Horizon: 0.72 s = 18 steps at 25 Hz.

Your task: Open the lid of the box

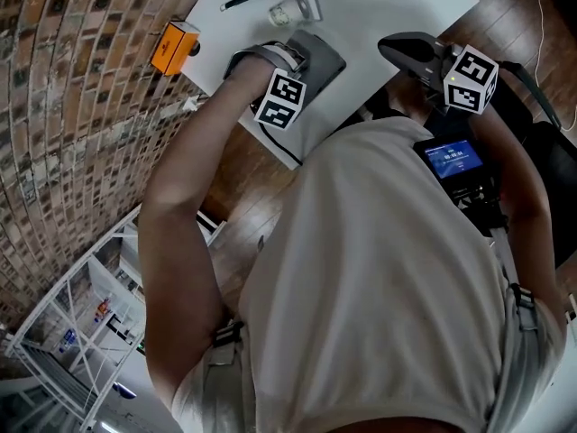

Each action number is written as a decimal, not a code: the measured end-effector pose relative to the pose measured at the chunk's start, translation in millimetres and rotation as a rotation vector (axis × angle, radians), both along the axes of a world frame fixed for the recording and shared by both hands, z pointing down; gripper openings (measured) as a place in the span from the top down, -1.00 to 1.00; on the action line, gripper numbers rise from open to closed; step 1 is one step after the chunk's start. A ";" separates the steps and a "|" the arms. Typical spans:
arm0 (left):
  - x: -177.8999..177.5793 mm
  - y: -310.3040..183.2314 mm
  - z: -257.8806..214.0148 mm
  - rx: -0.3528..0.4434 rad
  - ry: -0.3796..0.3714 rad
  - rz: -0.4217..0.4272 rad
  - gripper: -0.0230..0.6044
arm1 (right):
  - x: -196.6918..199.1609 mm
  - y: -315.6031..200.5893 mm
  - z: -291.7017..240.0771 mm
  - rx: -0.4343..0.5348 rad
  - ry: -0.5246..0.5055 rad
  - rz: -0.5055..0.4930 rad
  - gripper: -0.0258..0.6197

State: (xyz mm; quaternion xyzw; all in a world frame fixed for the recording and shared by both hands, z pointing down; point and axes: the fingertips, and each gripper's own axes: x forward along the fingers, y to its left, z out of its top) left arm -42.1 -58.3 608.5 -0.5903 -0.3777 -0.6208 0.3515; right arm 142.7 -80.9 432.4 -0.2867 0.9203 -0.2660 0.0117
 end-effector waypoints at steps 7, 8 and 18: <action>-54.3 -3.4 -17.1 -0.016 0.104 -0.569 0.00 | -36.2 -24.8 -3.4 0.046 0.017 -0.137 0.92; -63.5 -2.2 -14.7 -0.005 0.117 -0.656 0.00 | -42.5 -28.7 -2.7 0.055 0.023 -0.172 0.92; -163.1 68.1 35.7 -0.046 0.083 -1.252 0.00 | -119.3 -31.2 -12.0 0.075 0.093 -0.377 0.92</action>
